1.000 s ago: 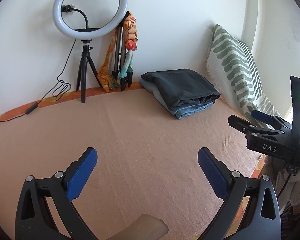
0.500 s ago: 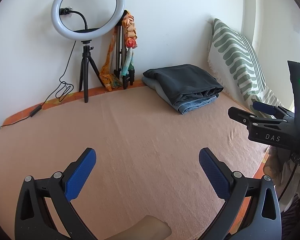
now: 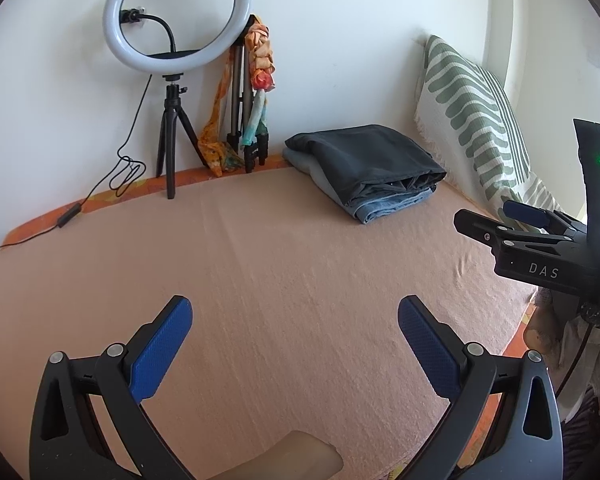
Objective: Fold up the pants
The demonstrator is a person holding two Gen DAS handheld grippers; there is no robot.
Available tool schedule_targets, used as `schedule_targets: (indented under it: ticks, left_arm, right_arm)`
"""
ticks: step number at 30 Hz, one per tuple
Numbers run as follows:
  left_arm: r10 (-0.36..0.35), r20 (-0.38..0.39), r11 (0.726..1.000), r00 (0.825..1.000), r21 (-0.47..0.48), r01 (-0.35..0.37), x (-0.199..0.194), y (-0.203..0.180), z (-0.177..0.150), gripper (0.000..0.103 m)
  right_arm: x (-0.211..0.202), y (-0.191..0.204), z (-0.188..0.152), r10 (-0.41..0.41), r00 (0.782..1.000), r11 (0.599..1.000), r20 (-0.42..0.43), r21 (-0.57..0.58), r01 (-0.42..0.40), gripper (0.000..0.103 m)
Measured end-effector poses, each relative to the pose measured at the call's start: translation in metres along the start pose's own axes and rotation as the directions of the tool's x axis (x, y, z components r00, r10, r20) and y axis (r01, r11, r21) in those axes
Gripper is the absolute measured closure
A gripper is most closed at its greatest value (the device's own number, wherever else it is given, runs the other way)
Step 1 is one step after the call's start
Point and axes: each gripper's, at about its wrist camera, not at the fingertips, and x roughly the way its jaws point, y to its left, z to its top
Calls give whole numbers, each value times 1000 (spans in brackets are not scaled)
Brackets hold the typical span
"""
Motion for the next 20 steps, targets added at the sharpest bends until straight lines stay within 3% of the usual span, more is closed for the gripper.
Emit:
schedule_targets:
  ticks: [20]
  left_arm:
    - [8, 41, 1000, 999, 16, -9, -7, 0, -2, 1]
  right_arm:
    - [0, 2, -1, -2, 1000, 1000, -2, 6, 2, 2]
